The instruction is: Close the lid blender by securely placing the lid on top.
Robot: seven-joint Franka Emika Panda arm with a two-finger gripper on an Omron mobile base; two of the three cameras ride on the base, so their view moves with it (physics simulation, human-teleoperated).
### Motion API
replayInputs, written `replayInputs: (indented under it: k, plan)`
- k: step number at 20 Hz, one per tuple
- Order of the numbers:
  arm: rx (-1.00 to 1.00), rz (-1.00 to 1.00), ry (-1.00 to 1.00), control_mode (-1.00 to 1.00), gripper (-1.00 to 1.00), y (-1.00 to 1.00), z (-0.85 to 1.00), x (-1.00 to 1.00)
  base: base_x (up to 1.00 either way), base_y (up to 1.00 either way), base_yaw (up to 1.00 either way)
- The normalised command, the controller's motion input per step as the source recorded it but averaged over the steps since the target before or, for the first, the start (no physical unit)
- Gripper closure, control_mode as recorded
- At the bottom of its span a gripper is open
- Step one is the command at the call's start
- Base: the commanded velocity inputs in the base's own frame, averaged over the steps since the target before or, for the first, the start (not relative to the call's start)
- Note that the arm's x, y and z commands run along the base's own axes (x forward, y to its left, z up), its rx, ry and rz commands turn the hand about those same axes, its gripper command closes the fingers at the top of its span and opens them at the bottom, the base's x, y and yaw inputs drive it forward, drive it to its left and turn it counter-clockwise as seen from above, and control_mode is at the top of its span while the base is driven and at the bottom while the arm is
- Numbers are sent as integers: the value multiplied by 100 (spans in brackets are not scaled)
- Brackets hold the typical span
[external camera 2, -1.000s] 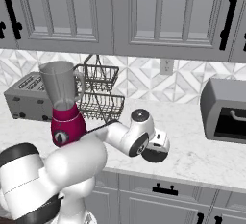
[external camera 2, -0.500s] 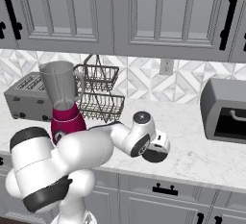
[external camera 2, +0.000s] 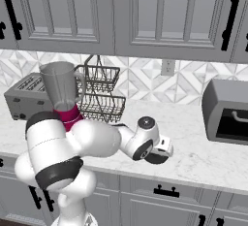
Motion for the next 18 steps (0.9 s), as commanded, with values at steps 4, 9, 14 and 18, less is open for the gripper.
replayInputs:
  k: [4, 9, 14, 18]
  plan:
    - [0, 0, 0, -100, 100, -2, -32, 8, 0, 0, 0]
    - [0, 0, 0, -100, 100, 0, -27, 9, 0, 0, 0]
    - [0, 0, 0, -100, 100, 0, -20, 4, 0, 0, 0]
    - [0, 0, 0, -100, 100, 0, -19, 0, 0, 0, 0]
